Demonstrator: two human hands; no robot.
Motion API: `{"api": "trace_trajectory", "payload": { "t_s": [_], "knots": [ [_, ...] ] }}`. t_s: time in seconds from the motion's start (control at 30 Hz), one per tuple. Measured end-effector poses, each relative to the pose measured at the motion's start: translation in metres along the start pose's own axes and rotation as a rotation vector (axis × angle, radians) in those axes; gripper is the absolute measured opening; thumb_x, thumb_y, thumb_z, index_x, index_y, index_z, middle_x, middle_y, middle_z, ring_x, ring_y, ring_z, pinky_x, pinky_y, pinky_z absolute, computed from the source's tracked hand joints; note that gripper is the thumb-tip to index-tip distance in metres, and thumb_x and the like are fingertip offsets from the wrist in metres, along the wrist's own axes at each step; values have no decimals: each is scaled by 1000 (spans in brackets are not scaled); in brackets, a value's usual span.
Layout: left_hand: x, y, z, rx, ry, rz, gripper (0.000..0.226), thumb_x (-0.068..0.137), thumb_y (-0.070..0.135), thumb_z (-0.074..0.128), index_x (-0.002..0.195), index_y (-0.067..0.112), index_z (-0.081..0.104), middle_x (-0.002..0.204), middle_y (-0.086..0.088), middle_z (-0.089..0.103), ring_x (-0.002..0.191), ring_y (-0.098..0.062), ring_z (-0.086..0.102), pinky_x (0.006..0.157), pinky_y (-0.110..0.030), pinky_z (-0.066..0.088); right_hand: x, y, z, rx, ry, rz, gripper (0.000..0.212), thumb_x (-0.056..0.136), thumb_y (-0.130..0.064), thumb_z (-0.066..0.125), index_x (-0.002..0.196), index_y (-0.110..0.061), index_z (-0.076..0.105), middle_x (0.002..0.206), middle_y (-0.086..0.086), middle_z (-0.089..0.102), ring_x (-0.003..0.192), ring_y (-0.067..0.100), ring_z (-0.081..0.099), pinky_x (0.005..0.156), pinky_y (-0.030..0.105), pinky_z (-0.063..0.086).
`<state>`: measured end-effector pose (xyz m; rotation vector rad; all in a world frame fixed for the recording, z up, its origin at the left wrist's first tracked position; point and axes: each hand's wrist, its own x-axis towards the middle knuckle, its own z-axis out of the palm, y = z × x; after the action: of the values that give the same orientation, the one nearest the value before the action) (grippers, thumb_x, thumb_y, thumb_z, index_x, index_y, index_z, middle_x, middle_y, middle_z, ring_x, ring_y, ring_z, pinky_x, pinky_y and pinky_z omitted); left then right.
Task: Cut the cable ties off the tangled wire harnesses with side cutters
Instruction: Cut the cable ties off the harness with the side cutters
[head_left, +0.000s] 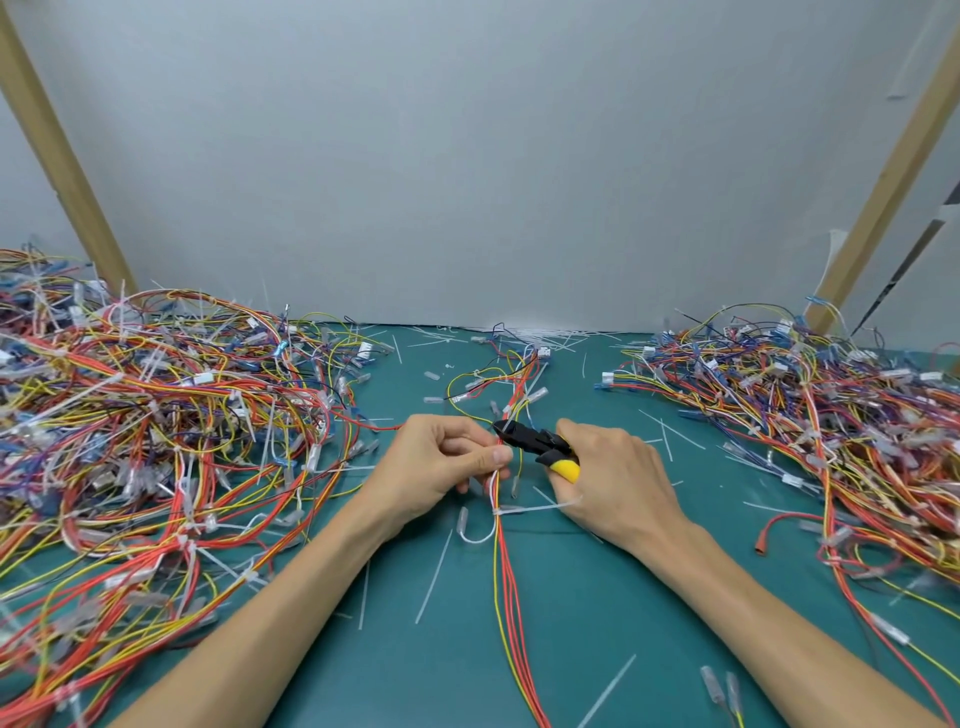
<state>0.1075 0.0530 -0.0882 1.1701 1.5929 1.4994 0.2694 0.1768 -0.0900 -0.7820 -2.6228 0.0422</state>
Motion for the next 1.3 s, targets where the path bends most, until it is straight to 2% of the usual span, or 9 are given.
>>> {"api": "trace_trajectory", "payload": {
  "t_s": [0.3,0.5,0.73,1.3],
  "knots": [
    [0,1,0,-2,-4,-8,9,85,11,72,80,5,67,67,-6,74,56,-6,64,46,-13,41,-1,-2,-1,5,17,13,24,79,-36,57,78,-24,37,68,-6,45,67,27,42,55,34,30],
    [-1,0,1,51,-28,16,12,86,12,71,78,6,66,67,-5,73,57,-9,64,48,-14,41,-3,-2,-1,-59,65,-35,26,77,-36,64,85,-23,43,79,-4,52,77,26,50,62,32,26],
    [0,-3,3,70,-12,29,14,85,15,73,77,4,67,67,-6,74,57,-8,63,48,-15,42,-2,-2,1,-95,96,-42,28,73,-33,68,93,-18,55,83,-1,54,79,25,48,68,35,36],
    [1,-4,2,88,-13,21,13,85,15,73,79,5,68,68,-5,74,58,-6,64,49,-14,42,-2,-3,1,-110,95,-27,27,72,-35,69,90,-20,54,79,-2,54,76,25,51,64,32,31]
  ]
}}
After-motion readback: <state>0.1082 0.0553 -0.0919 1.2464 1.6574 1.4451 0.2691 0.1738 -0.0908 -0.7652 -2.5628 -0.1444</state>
